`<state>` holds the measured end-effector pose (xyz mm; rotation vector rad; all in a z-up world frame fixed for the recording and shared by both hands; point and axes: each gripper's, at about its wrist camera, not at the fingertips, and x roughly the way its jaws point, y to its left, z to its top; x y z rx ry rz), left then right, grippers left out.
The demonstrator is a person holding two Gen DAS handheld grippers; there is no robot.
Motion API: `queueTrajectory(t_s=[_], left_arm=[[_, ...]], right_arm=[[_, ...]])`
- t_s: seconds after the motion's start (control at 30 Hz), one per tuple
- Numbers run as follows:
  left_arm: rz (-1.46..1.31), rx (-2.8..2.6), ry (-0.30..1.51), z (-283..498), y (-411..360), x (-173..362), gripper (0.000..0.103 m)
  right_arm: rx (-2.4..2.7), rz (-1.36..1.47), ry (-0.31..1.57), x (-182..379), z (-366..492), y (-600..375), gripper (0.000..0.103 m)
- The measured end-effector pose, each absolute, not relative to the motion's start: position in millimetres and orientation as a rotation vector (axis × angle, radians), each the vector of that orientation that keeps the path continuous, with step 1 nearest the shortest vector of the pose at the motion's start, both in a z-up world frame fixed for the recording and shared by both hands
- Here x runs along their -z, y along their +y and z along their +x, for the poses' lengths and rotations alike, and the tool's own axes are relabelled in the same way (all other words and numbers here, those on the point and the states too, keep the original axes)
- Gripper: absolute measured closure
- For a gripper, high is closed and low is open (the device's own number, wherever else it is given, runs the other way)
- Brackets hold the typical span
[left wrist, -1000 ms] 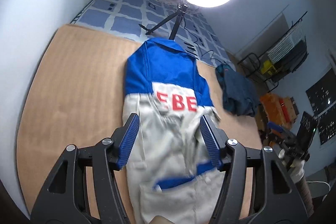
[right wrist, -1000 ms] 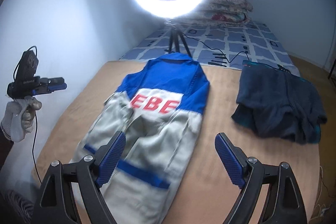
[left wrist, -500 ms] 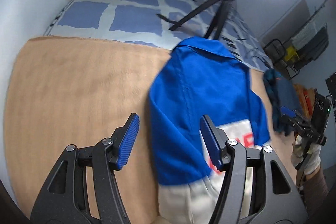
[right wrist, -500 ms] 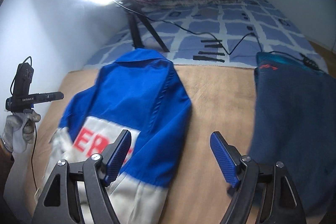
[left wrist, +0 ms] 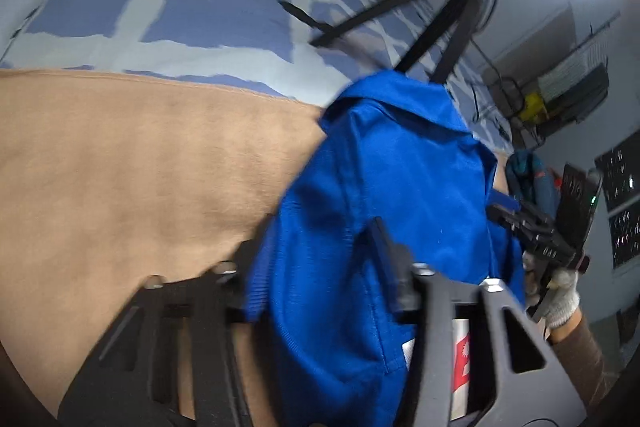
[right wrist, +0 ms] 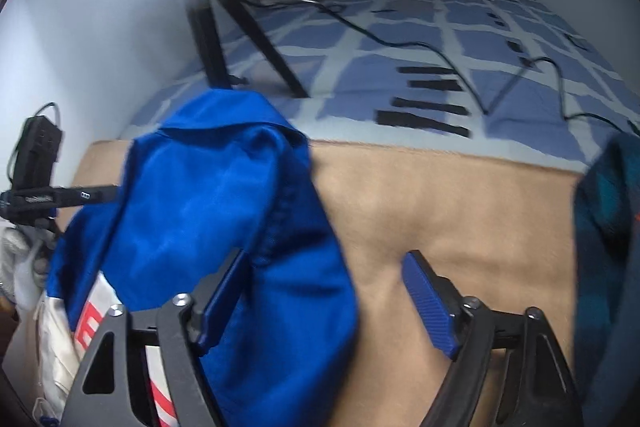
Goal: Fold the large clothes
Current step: 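Grasp the blue collar with both grippers and lift it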
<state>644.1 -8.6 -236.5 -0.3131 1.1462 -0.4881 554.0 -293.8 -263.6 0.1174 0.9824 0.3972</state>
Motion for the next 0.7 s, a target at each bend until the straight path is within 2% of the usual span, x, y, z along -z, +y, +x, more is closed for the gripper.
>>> queueTrajectory(t_s=[0.03, 0.07, 0.13, 0.2, 0.33, 0.7], left_arm=[[-0.281, 0.489, 1.145, 644, -14, 236, 0.078], [-0.244, 0.487, 1.139, 643, -19, 235, 0.08], [-0.213, 0.484, 1.133, 641, -23, 233, 0.095], [-0.207, 0.473, 1.121, 638, -24, 229, 0.097], [-0.203, 0.472, 1.073, 626, -30, 214, 0.099], [-0.24, 0.504, 0.936, 564, -26, 149, 0.102]], right_arm=[[-0.408, 0.111, 0.981, 264, 555, -290, 0.04], [-0.424, 0.103, 0.983, 264, 555, -286, 0.056], [-0.444, 0.106, 0.982, 262, 555, -281, 0.077], [-0.444, 0.099, 0.972, 259, 553, -277, 0.095], [-0.411, 0.046, 0.935, 245, 543, -270, 0.1], [-0.436, 0.075, 0.788, 175, 491, -274, 0.101]])
